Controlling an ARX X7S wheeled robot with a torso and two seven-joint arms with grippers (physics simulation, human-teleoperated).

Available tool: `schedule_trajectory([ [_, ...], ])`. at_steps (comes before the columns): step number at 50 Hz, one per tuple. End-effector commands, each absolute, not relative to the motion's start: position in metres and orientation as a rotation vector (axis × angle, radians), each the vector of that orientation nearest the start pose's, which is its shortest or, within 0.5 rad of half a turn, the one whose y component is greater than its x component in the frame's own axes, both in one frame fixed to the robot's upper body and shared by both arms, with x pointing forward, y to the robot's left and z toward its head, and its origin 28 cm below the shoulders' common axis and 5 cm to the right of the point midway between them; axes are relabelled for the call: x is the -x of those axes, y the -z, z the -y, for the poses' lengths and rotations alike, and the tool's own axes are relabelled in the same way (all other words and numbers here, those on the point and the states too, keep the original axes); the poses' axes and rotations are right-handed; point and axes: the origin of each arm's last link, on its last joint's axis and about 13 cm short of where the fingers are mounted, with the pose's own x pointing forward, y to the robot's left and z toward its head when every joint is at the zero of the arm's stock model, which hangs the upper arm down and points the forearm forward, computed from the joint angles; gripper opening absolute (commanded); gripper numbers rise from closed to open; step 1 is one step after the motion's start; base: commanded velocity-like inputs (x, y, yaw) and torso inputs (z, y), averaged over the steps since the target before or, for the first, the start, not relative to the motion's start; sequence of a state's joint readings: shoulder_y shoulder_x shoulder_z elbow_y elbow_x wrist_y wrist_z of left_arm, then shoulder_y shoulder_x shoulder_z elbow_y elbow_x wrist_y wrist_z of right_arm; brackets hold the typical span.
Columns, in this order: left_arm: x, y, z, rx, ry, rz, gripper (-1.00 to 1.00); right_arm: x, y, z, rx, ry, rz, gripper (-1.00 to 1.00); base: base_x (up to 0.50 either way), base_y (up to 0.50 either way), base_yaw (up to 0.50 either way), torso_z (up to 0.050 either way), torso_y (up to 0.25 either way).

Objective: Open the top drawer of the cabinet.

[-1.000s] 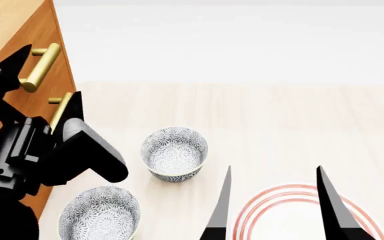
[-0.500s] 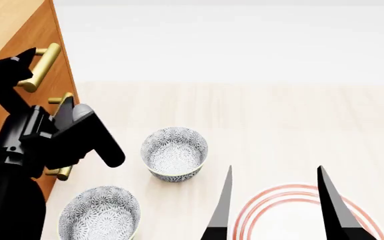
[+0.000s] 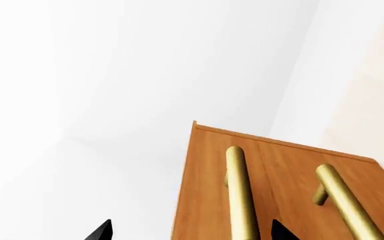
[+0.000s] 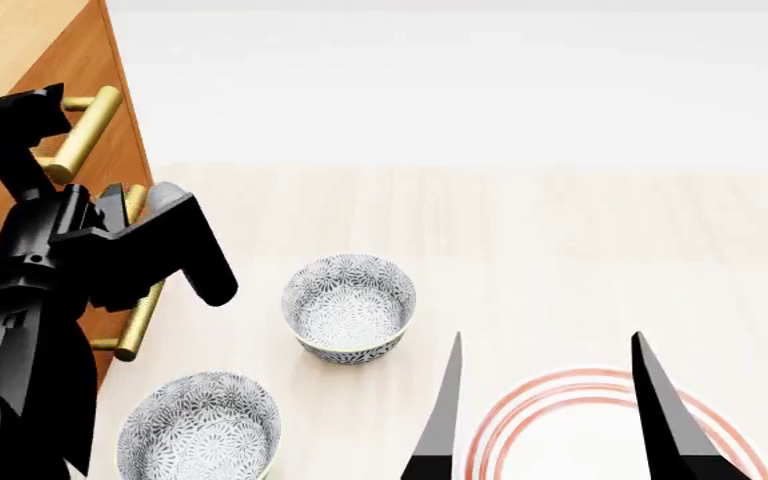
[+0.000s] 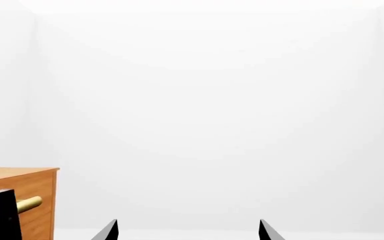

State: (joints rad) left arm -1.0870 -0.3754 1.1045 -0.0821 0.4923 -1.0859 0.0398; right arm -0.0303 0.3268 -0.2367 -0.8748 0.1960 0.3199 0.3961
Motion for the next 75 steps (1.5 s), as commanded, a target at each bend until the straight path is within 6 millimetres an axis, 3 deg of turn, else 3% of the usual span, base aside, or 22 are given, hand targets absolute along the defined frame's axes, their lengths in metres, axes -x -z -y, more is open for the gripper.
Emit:
schedule_trajectory([
  [1, -0.353, -0.211, -0.215, -1.429, -0.187, -0.073, 1.00, -0.161, -0.153, 0.087, -0.008, -0.036, 0.441, 1.00, 0.00, 0.00, 0.00, 0.000, 0.000],
  [75, -0.389, -0.170, -0.235, -1.595, -0.224, -0.195, 1.00, -0.163, -0.150, 0.088, -0.014, -0.035, 0.432, 1.00, 0.00, 0.00, 0.00, 0.000, 0.000],
])
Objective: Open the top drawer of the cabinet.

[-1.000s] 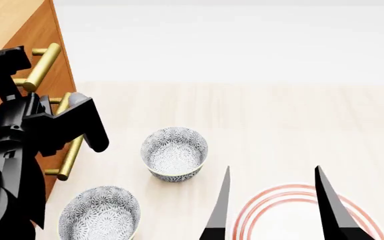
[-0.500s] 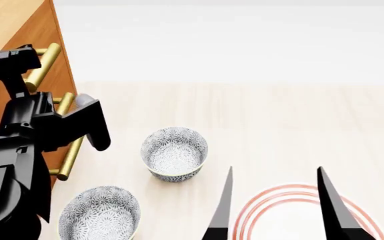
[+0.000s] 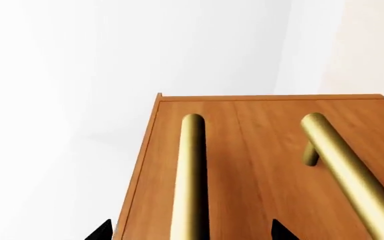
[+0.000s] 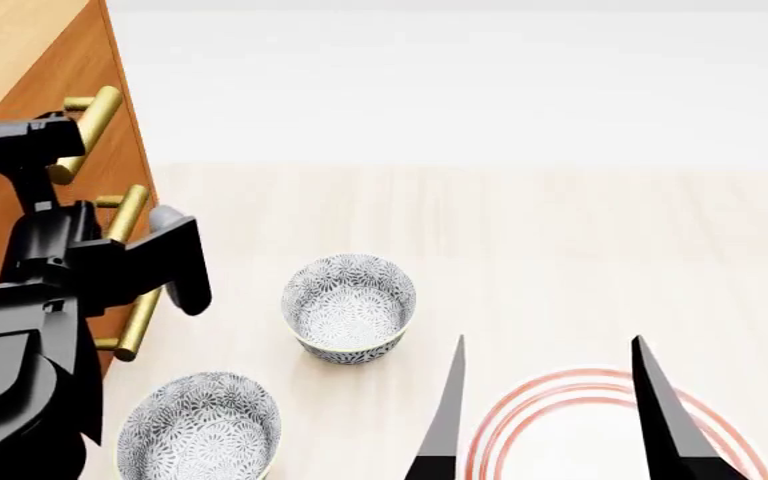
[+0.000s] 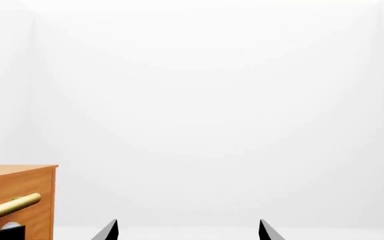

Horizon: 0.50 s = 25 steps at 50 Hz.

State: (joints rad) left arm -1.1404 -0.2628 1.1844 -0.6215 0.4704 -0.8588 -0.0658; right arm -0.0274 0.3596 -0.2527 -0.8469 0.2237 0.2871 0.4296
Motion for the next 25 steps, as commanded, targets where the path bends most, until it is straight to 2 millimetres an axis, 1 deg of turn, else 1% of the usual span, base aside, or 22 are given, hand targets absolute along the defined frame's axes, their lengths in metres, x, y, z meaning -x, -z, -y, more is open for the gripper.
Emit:
schedule_trajectory([
  [1, -0.389, -0.171, -0.235, -1.594, -0.225, -0.194, 1.00, -0.163, -0.149, 0.088, -0.014, -0.033, 0.430, 1.00, 0.00, 0.00, 0.00, 0.000, 0.000],
  [8, -0.395, -0.176, -0.234, -1.601, -0.238, -0.174, 1.00, -0.163, -0.149, 0.089, -0.015, -0.033, 0.433, 1.00, 0.00, 0.00, 0.00, 0.000, 0.000],
  [14, -0.399, -0.177, -0.234, -1.607, -0.240, -0.183, 1.00, -0.163, -0.150, 0.089, -0.015, -0.032, 0.434, 1.00, 0.00, 0.00, 0.00, 0.000, 0.000],
  [21, -0.399, -0.176, -0.233, -1.609, -0.237, -0.176, 1.00, -0.163, -0.150, 0.089, -0.016, -0.032, 0.434, 1.00, 0.00, 0.00, 0.00, 0.000, 0.000],
  [22, -0.398, -0.176, -0.234, -1.619, -0.240, -0.174, -1.00, -0.163, -0.150, 0.089, -0.016, -0.033, 0.434, 1.00, 0.00, 0.00, 0.00, 0.000, 0.000],
  [25, -0.397, -0.174, -0.235, -1.625, -0.235, -0.185, -1.00, -0.163, -0.150, 0.089, -0.016, -0.033, 0.435, 1.00, 0.00, 0.00, 0.00, 0.000, 0.000],
])
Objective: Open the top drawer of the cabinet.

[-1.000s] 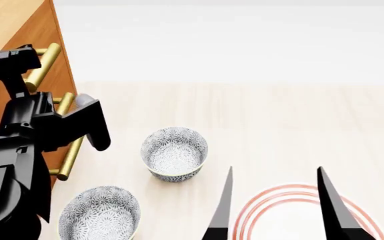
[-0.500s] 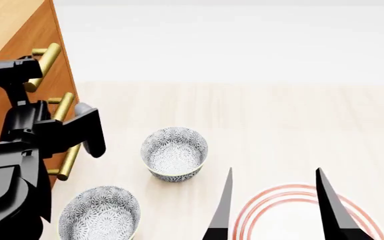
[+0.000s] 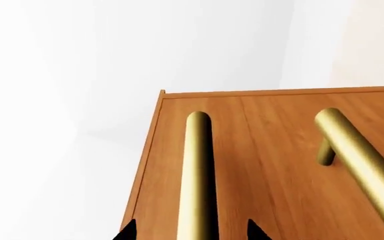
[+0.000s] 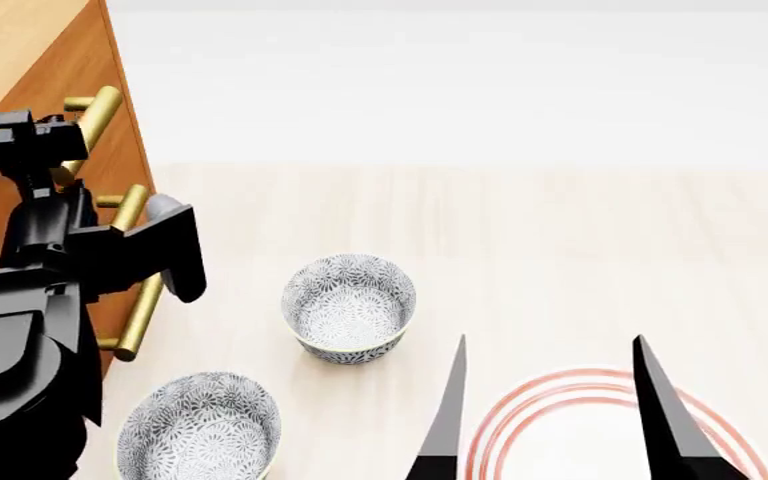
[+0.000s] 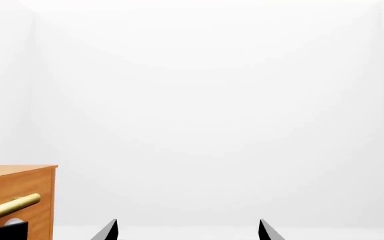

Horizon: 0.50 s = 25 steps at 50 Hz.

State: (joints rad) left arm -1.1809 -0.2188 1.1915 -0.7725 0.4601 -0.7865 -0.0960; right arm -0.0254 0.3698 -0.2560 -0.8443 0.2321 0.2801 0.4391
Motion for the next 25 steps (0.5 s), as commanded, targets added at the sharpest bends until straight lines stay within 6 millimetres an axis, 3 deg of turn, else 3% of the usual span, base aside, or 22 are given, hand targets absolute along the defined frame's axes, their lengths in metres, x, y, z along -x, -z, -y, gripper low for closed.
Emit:
schedule_trajectory([
  [1, -0.3974, -0.1737, -0.2353, -1.625, -0.236, -0.187, -1.00, -0.1628, -0.1504, 0.0891, -0.016, -0.033, 0.435, 1.00, 0.00, 0.00, 0.00, 0.000, 0.000],
  [25, -0.3942, -0.1735, -0.2268, -1.627, -0.212, -0.179, -1.00, -0.1634, -0.1493, 0.0879, -0.015, -0.037, 0.432, 1.00, 0.00, 0.00, 0.00, 0.000, 0.000],
])
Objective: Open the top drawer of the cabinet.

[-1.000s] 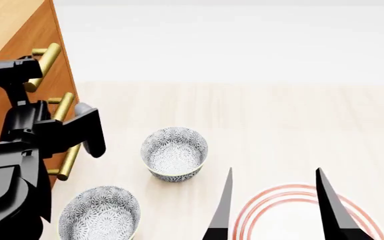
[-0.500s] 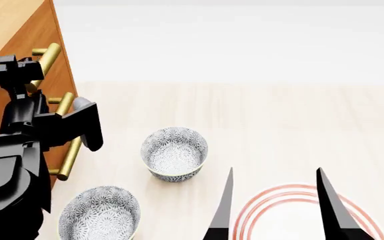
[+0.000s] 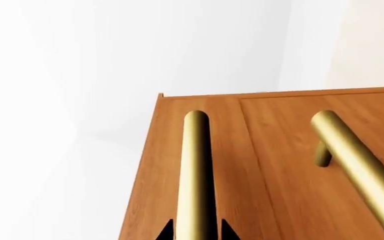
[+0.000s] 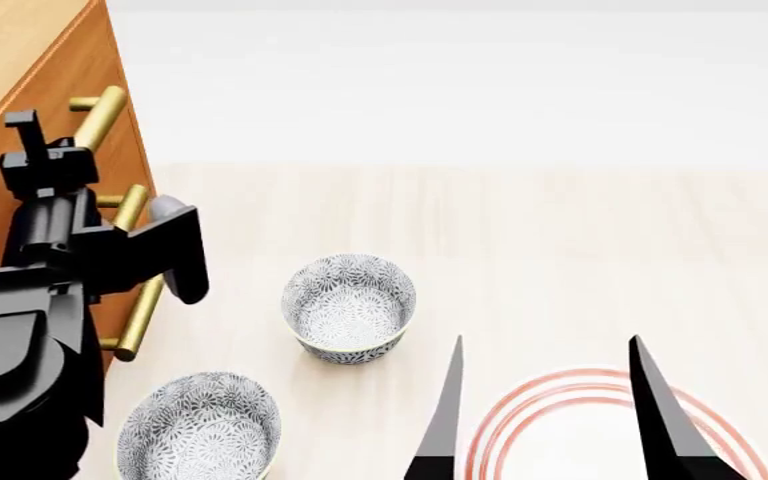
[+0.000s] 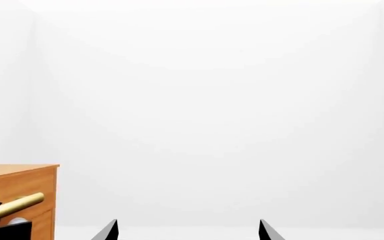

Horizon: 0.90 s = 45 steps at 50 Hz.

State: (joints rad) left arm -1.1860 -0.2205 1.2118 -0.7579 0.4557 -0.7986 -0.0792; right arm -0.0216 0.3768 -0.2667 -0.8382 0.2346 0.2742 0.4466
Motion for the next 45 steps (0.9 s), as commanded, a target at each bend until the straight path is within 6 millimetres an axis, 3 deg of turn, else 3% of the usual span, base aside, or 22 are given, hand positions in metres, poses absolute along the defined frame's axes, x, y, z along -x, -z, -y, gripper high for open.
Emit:
schedule_trajectory([
  [1, -0.394, -0.173, -0.226, -1.630, -0.209, -0.178, -1.00, -0.163, -0.149, 0.088, -0.015, -0.037, 0.432, 1.00, -0.01, 0.00, 0.00, 0.000, 0.000],
  [26, -0.383, -0.176, -0.204, -1.632, -0.154, -0.112, -1.00, -0.163, -0.150, 0.086, -0.015, -0.046, 0.431, 1.00, -0.01, 0.00, 0.00, 0.000, 0.001],
  [45, -0.370, -0.175, -0.175, -1.644, -0.081, -0.044, -1.00, -0.161, -0.152, 0.086, -0.016, -0.051, 0.441, 1.00, -0.01, 0.00, 0.00, 0.000, 0.002],
])
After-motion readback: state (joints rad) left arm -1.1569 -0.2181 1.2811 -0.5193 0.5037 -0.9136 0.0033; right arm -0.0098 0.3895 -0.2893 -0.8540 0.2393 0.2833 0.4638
